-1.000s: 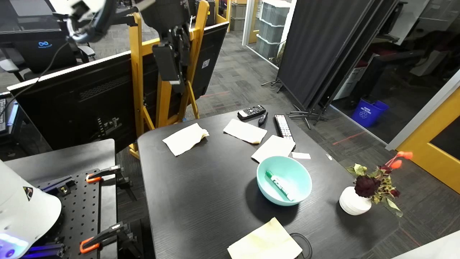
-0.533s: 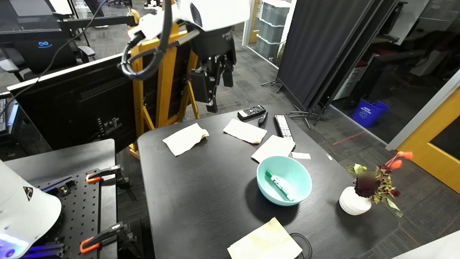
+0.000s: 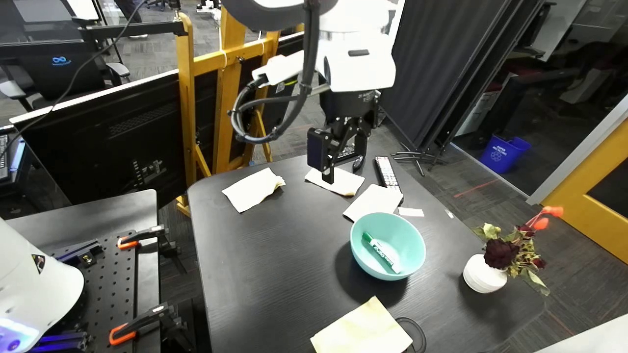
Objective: Remove the marker from the bowl and put it on the table
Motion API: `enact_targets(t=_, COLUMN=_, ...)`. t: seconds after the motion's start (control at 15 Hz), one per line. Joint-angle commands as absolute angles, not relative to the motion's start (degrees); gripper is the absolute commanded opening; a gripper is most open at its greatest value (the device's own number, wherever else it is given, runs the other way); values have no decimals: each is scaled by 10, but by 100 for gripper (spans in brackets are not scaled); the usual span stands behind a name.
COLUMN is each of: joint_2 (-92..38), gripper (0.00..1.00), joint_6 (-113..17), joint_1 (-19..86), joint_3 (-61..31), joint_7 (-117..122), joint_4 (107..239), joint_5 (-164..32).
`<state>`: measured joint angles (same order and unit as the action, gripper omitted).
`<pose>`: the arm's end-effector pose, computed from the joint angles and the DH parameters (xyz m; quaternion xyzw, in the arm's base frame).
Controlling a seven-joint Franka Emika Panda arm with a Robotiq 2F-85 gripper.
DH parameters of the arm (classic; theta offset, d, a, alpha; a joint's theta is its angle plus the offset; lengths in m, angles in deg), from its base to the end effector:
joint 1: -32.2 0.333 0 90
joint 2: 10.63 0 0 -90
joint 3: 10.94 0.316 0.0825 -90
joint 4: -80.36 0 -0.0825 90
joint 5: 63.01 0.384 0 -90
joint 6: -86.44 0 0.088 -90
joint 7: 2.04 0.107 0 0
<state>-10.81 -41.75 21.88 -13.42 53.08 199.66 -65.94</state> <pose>0.5473 -0.1259 0.4392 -0.8347 0.5450 -0.0785 0.0075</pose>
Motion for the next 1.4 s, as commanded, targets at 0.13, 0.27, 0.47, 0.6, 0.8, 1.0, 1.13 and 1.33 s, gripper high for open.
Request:
enact_targets(t=0.13, joint_2=-216, gripper=100, joint_6=-411, joint_1=235, joint_3=-174, joint_7=620, joint_4=1894, joint_5=-667)
enact_targets(t=0.27, joint_2=-248, gripper=100, joint_6=-410, joint_1=238, joint_3=-184, joint_7=629, joint_4=1867, joint_5=-658)
enact_targets(t=0.47, joint_2=-290, gripper=100, joint_6=-412, joint_1=241, joint_3=-195, joint_7=636, joint_4=1834, joint_5=-650)
enact_targets(t=0.6, joint_2=-313, gripper=100, joint_6=-412, joint_1=243, joint_3=-200, joint_7=637, joint_4=1816, joint_5=-644)
enact_targets(t=0.8, joint_2=-309, gripper=100, joint_6=-416, joint_1=246, joint_3=-205, joint_7=620, joint_4=1830, joint_5=-644)
enact_targets(t=1.0, joint_2=-317, gripper=100, joint_6=-416, joint_1=249, joint_3=-208, joint_7=620, joint_4=1827, joint_5=-644)
enact_targets(t=1.13, joint_2=-316, gripper=100, joint_6=-416, joint_1=249, joint_3=-209, joint_7=620, joint_4=1827, joint_5=-644)
enact_targets(t=1.33, joint_2=-321, gripper=100, joint_6=-416, joint_1=251, joint_3=-208, joint_7=621, joint_4=1824, joint_5=-645)
